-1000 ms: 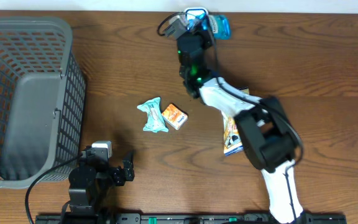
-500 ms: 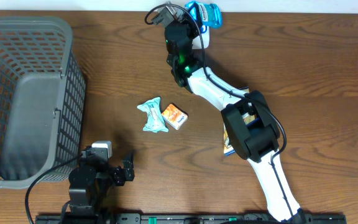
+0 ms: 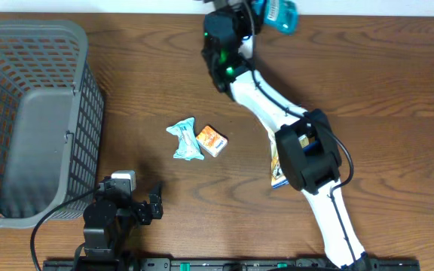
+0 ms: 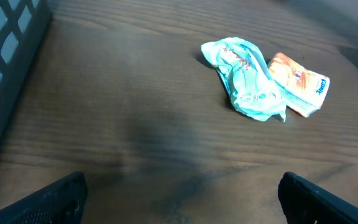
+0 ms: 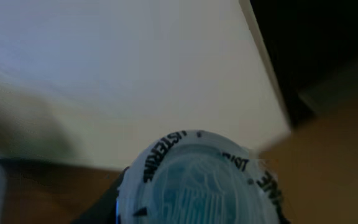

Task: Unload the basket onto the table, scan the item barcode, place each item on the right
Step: 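Carry the bottle with the right gripper to the white scanner, then move the bottle right and set it at the table's right edge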

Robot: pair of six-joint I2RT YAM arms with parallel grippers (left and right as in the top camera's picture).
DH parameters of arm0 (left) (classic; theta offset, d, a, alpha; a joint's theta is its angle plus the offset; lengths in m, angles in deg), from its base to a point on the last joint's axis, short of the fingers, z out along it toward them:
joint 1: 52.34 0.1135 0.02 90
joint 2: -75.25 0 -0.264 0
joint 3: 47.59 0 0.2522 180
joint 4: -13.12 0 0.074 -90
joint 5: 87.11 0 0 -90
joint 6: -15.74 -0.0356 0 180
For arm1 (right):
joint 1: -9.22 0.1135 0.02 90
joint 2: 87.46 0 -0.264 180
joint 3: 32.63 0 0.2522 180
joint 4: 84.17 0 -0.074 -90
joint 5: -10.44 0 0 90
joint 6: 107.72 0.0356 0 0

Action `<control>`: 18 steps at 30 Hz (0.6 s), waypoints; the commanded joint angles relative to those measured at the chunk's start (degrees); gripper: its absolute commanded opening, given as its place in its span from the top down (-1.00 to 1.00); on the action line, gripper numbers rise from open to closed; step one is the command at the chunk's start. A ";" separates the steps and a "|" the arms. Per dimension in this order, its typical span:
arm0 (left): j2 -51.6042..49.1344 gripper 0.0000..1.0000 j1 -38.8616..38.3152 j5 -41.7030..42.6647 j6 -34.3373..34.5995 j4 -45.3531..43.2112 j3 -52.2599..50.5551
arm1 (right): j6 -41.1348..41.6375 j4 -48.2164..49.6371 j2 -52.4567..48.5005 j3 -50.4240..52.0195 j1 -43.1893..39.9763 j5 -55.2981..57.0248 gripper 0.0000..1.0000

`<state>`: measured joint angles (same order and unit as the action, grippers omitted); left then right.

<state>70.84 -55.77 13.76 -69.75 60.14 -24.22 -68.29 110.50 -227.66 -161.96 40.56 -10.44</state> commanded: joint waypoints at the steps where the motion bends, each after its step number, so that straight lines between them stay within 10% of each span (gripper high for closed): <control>1: 0.09 -0.96 0.13 0.68 0.52 0.13 -0.76 | -3.80 0.48 0.48 -1.75 -5.99 12.17 0.96; 18: 0.09 -0.96 0.13 0.68 0.50 0.13 -0.76 | 1.11 -1.88 0.48 5.44 -40.50 21.55 0.88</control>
<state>70.84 -55.77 13.74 -69.75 60.12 -24.22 -70.71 108.55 -227.68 -158.57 3.09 9.10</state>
